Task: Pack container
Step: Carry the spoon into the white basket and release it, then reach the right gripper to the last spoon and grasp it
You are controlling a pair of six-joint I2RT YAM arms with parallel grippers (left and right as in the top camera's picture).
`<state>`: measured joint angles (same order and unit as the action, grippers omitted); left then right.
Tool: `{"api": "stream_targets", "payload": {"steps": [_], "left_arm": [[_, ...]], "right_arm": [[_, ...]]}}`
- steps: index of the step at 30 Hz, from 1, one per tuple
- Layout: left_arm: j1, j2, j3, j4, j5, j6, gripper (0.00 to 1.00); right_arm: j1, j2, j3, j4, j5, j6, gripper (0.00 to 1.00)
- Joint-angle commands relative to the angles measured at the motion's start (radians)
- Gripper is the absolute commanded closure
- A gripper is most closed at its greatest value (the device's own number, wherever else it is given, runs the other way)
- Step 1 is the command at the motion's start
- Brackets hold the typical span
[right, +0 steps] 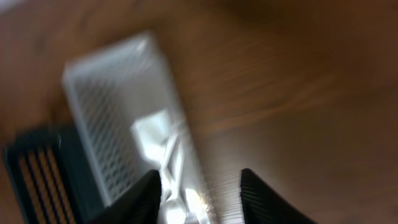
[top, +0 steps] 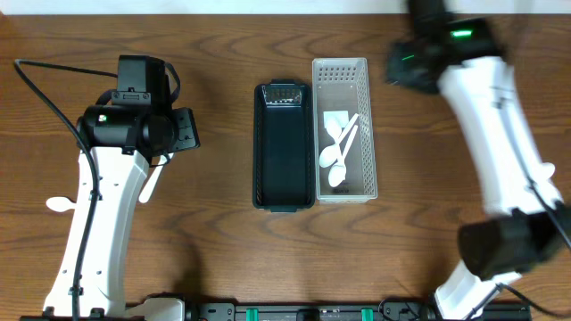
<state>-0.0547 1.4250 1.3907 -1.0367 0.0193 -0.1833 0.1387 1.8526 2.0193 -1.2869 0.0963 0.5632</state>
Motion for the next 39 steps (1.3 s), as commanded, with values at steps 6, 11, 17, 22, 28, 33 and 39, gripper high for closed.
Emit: {"api": "stream_targets", "payload": {"steps": [6,11,17,22,28,33,39], "left_arm": [[0.004,0.002,0.008,-0.003,-0.009,0.006,0.41],[0.004,0.002,0.008,-0.003,-0.009,0.005,0.41],[0.004,0.002,0.008,-0.003,-0.009,0.006,0.40],[0.004,0.002,0.008,-0.003,-0.009,0.006,0.40],[0.004,0.002,0.008,-0.003,-0.009,0.005,0.37],[0.004,0.002,0.008,-0.003,-0.009,0.005,0.36],[0.004,0.002,0.008,-0.003,-0.009,0.006,0.36]], "right_arm": [[-0.465,-0.047,0.005,-0.120,0.030,0.101,0.39],[-0.647,-0.002,-0.064,-0.089,0.027,0.031,0.36],[-0.776,0.065,-0.228,0.027,0.026,-0.005,0.34],[-0.826,0.112,-0.384,0.147,0.000,-0.047,0.33],[-0.846,0.167,-0.531,0.291,-0.050,-0.121,0.31],[-0.845,0.208,-0.558,0.356,-0.068,-0.161,0.30],[-0.845,0.244,-0.558,0.402,-0.068,-0.160,0.29]]}}
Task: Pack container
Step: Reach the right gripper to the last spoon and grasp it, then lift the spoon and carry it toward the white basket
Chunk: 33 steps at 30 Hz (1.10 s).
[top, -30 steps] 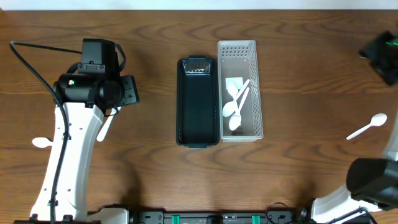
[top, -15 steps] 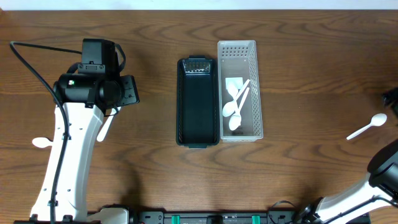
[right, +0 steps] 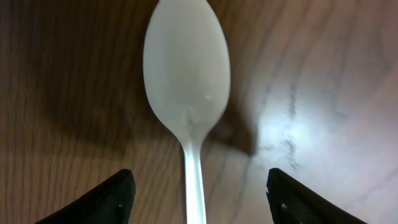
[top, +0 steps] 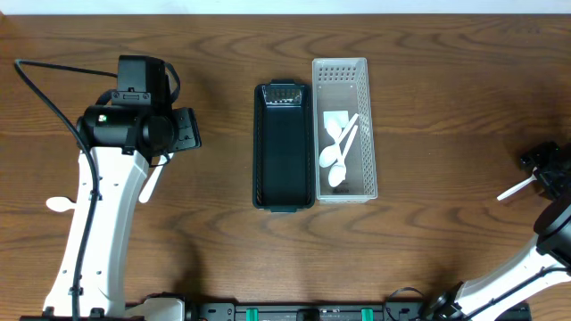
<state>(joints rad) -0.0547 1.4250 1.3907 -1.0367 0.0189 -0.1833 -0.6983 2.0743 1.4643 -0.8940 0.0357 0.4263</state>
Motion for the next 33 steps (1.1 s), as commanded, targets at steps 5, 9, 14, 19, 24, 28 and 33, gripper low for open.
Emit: {"api": "stream_targets", "payload": {"steps": [5,9,14,19,24,28,33], "left_arm": [[0.004,0.002,0.008,-0.003,-0.008,0.005,0.35],[0.004,0.002,0.008,-0.003,-0.008,0.006,0.35],[0.004,0.002,0.008,-0.003,-0.008,0.006,0.35],[0.004,0.002,0.008,-0.003,-0.008,0.006,0.35],[0.004,0.002,0.008,-0.003,-0.008,0.006,0.35],[0.004,0.002,0.008,-0.003,-0.008,0.006,0.35],[0.004,0.002,0.008,-0.003,-0.008,0.005,0.35]], "right_arm": [[-0.008,0.065,-0.003,0.031,-0.007,-0.023,0.29],[-0.008,0.091,-0.004,0.034,-0.007,-0.024,0.31],[-0.008,0.102,-0.004,0.026,-0.007,-0.024,0.76],[-0.008,0.102,-0.004,0.014,-0.007,-0.023,0.93],[-0.008,0.102,-0.004,0.002,-0.023,-0.015,0.99],[-0.002,0.071,0.014,-0.045,-0.074,0.024,0.99],[0.069,-0.057,0.102,-0.111,-0.077,0.014,0.99]]}}
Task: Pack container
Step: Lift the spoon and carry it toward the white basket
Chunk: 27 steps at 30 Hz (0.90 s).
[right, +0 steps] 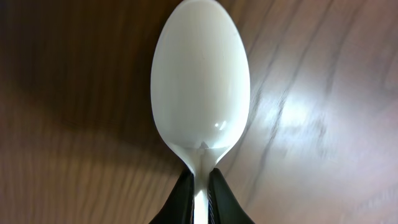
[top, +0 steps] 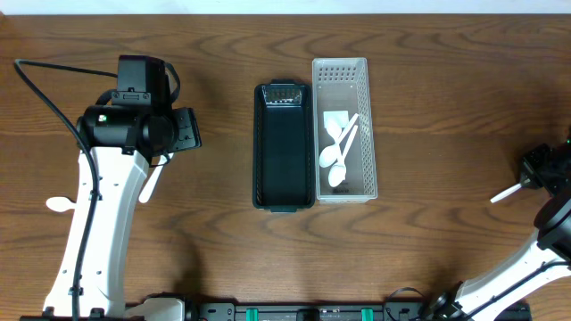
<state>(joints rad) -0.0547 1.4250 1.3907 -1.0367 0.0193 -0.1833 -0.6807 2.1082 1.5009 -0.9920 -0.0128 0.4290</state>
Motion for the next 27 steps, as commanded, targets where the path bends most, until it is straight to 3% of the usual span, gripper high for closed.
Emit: {"api": "stream_targets", "payload": {"steps": [1,8,13,20,27], "left_arm": [[0.004,0.002,0.008,-0.003,-0.009,0.005,0.35],[0.004,0.002,0.008,-0.003,-0.009,0.005,0.35],[0.004,0.002,0.008,-0.003,-0.009,0.006,0.35],[0.004,0.002,0.008,-0.003,-0.009,0.006,0.35],[0.004,0.002,0.008,-0.003,-0.009,0.006,0.35]], "right_arm": [[0.080,-0.129,0.092,-0.026,-0.031,0.006,0.99],[0.376,-0.334,0.291,-0.111,-0.049,-0.031,0.99],[0.638,-0.352,0.346,-0.123,-0.047,-0.043,0.99],[0.933,-0.268,0.346,-0.112,0.016,-0.049,0.99],[1.051,-0.107,0.344,-0.127,0.016,-0.049,0.99]]}}
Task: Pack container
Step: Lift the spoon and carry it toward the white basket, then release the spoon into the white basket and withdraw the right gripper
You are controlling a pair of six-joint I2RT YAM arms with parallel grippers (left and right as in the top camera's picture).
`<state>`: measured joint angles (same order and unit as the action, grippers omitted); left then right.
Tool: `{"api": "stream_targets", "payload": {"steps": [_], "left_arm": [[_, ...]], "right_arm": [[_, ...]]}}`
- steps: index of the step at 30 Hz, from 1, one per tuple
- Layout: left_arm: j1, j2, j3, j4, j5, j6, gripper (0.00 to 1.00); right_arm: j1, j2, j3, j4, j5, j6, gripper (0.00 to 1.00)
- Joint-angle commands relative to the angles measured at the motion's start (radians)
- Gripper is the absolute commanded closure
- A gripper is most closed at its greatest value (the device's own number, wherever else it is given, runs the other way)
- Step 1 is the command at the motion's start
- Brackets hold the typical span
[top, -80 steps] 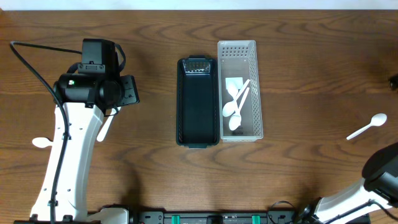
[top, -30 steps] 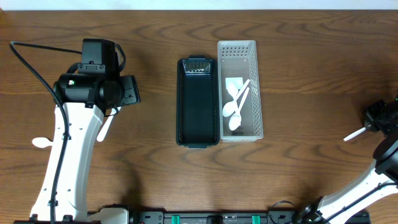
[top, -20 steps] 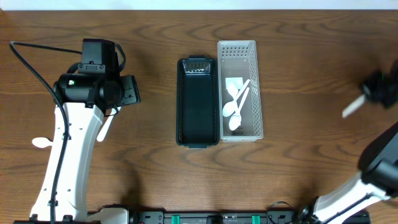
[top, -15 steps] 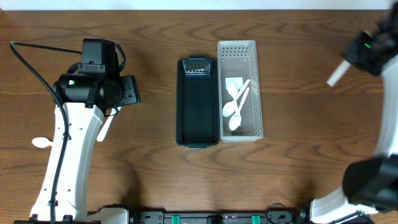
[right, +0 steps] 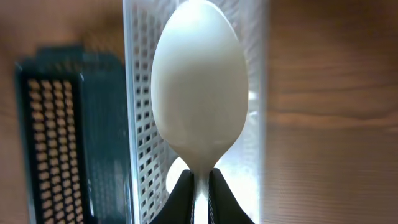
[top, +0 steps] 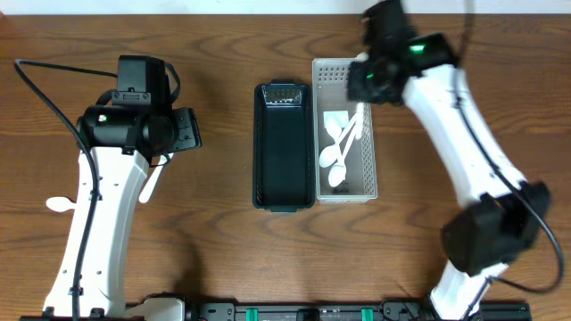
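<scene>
My right gripper [top: 368, 77] is shut on the handle of a white plastic spoon [right: 199, 87], whose bowl points away from the wrist. It hangs over the far end of the white perforated container [top: 340, 64]. In the right wrist view the gripper [right: 200, 186] pinches the handle just below the bowl, with the container's mesh floor [right: 146, 124] beneath. Loose white spoons [top: 334, 157] and a white packet lie inside the container. My left gripper [top: 178, 132] hovers over the table's left side; its jaws are hidden from above.
A black tray [top: 284, 147] stands lengthwise against the white container's left side. On the left, one white spoon [top: 61, 204] lies on the wood and another [top: 150, 184] shows partly under my left arm. A black rail runs along the front edge.
My right gripper was at the table's far right edge, shut on the spoon low over the wood. Now it holds the spoon above the far end of the white container. The left arm is unmoved.
First my right gripper was open near the white container's far end. Then it stood open astride a spoon at the table's right edge. After that it was shut on that spoon's handle. Now the spoon is over the container.
</scene>
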<state>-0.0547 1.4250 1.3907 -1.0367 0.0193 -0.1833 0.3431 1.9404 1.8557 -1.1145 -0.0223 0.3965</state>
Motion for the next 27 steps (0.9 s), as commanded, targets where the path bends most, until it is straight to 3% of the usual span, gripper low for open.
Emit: {"api": "stream_targets", "payload": {"steps": [1,6,10,20,27], "left_arm": [[0.004,0.002,0.008,-0.004,-0.009,0.006,0.35],[0.004,0.002,0.008,-0.017,-0.009,0.006,0.34],[0.004,0.002,0.008,-0.029,-0.009,0.006,0.26],[0.004,-0.019,0.008,-0.031,-0.009,0.007,0.22],[0.005,-0.090,0.039,-0.104,-0.013,0.210,0.18]], "right_arm": [[0.036,0.089,-0.010,-0.005,0.026,-0.017,0.99],[0.057,0.193,-0.010,-0.021,0.021,-0.017,0.98],[0.056,0.207,-0.010,-0.010,0.022,-0.021,0.94],[0.010,0.145,0.060,0.000,0.022,-0.094,0.54],[-0.103,0.047,0.185,-0.035,0.022,-0.098,0.52]]}}
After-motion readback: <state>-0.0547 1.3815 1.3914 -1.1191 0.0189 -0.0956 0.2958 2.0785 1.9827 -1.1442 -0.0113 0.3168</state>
